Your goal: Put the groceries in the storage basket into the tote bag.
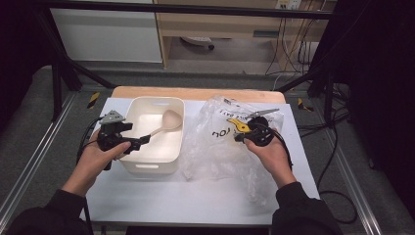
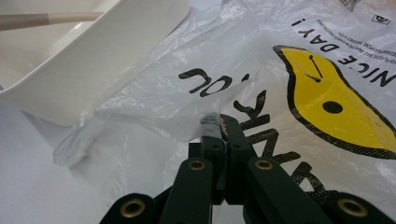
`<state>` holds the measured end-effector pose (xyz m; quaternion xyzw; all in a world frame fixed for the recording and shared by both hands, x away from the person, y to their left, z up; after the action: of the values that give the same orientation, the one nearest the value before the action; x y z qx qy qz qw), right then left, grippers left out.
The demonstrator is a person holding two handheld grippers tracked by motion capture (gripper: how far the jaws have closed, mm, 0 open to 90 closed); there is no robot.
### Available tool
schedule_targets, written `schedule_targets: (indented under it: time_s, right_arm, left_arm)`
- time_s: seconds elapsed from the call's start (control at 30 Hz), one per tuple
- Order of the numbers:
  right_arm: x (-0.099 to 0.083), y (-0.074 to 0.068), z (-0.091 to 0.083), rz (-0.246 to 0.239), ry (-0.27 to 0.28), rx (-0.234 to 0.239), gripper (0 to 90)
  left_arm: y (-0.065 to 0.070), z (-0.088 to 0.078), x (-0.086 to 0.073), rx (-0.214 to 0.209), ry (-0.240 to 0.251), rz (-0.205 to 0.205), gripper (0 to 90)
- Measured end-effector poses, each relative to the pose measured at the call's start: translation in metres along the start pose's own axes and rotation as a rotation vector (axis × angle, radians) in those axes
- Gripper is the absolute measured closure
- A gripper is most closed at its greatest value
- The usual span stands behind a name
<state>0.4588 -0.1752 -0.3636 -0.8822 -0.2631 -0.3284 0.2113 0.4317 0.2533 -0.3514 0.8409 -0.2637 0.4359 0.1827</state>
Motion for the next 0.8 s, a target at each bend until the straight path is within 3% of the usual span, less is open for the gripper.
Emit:
schedule_targets:
  time_s: [0.27, 0.8]
  right_arm:
    - [-0.002, 0.001, 0.002, 0.004, -0.002, 0.001, 90.0]
    - [-0.003, 0.002, 0.003, 0.005, -0.007, 0.001, 90.0]
  left_arm:
    - [-0.008, 0.004, -0.004, 0.005, -0.054, -0.025, 30.7]
    - [-0.013, 0.002, -0.02, 0.04, -0.12, -0.036, 41.6]
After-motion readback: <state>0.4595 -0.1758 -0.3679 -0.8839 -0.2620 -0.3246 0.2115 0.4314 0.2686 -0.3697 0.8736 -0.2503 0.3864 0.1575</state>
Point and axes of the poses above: each handheld gripper's, and its own axes: z roughly forward along the jaws, x roughly out of its top, y roughly to its right, the point moved 1 cm from there along z, roughly forward along the jaws
